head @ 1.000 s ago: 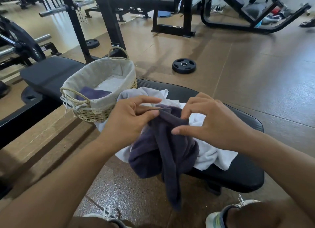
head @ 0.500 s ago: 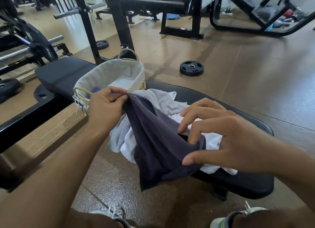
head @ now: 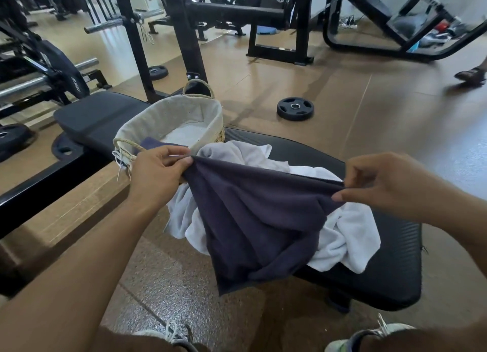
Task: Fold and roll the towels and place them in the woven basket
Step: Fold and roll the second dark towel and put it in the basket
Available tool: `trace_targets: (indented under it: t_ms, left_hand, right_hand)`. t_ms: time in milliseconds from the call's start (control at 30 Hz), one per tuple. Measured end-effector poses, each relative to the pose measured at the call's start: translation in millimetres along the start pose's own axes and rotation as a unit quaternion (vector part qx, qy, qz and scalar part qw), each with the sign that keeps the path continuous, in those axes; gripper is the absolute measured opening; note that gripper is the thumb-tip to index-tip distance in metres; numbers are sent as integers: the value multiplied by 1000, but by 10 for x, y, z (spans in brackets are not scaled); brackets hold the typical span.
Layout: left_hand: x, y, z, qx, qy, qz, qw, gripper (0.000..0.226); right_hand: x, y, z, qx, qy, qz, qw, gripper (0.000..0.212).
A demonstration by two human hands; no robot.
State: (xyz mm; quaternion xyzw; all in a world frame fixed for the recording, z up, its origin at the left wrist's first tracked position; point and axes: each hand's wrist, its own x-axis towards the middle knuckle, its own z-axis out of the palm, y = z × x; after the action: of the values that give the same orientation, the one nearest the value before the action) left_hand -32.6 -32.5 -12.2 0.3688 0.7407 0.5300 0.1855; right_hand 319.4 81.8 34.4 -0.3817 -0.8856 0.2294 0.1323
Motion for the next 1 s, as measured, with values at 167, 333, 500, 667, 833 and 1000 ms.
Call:
trace_targets:
  t_ms: [167,333,500,667,833,1000]
  left_hand:
    - [-61,46,4,34,-53,7,998,5]
    - [-126,126,83,-92,-28,-12,995,8]
    - [-156,161,-59,-154,132,0,979,15]
    - [-314,214,-338,-48,225,68,971,7]
    - [-499,174,-465,15,192,135,972,6]
    - [-346,-14,-503,-49,74,13,996,6]
  right_hand:
    - [60,164,15,36,96,81,991,27]
    - [63,143,136,9,57,78,995,15]
    - [-102,-439,239,143,-16,-104,984,22]
    - [-410,-1008,372,196,-99,-231,948,29]
    - [-455,-1091,324,366,-84,-241,895,23]
    - [-51,-529,229,299,63,-95,947,23]
